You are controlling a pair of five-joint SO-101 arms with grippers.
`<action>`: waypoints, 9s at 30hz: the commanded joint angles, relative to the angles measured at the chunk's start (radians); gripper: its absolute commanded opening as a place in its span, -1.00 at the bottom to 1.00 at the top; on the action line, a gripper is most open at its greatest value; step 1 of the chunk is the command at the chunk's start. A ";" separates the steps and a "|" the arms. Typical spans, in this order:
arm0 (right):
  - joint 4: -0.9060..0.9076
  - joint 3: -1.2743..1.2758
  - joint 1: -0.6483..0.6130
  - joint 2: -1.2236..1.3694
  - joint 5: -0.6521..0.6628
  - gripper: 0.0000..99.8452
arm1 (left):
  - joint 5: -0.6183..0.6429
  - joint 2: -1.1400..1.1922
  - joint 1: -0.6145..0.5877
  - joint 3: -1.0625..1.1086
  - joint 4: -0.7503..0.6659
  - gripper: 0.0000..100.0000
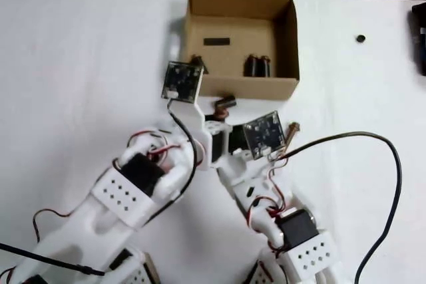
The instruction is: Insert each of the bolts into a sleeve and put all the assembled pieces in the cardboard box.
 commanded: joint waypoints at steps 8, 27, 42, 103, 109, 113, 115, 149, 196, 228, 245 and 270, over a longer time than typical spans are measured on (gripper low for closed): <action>-0.022 -0.061 0.010 -0.027 -0.003 -0.96 | -0.003 -0.015 -0.054 -0.137 -0.028 -0.41; -0.028 -0.063 0.031 -0.027 -0.003 -0.96 | 0.002 -0.014 -0.021 -0.008 -0.061 -0.41; 0.033 -0.097 0.067 -0.019 -0.003 -0.96 | -0.005 -0.041 -0.233 -0.228 -0.127 -0.41; 0.684 -2.601 0.466 2.354 0.216 -0.96 | -0.334 -0.092 -0.474 0.208 0.158 -0.96; 0.676 -2.656 0.470 2.520 0.224 -0.96 | -0.304 -0.092 -0.465 0.208 0.163 -0.96; 0.639 -2.656 0.472 2.586 0.224 -0.95 | -0.302 -0.092 -0.430 0.209 0.163 -0.96; 0.638 -2.656 0.472 2.600 0.224 -0.90 | -0.301 -0.092 -0.416 0.209 0.163 -0.96; 1.109 -2.340 0.526 1.570 0.218 -0.63 | -0.253 -0.092 -0.414 0.202 0.161 -0.96; 1.082 -1.966 0.137 2.035 1.416 -0.63 | -0.249 -0.092 -0.531 0.208 0.227 -0.96; 1.086 -2.397 0.185 2.482 1.442 -0.63 | -0.252 -0.092 -0.529 0.208 0.233 -0.96; 1.102 -2.403 0.170 2.328 1.200 -0.96 | -0.249 -0.086 -0.528 0.208 0.233 -0.96; 1.090 -1.936 1.063 1.171 0.434 -0.96 | 0.017 0.687 0.075 -0.858 0.503 -0.81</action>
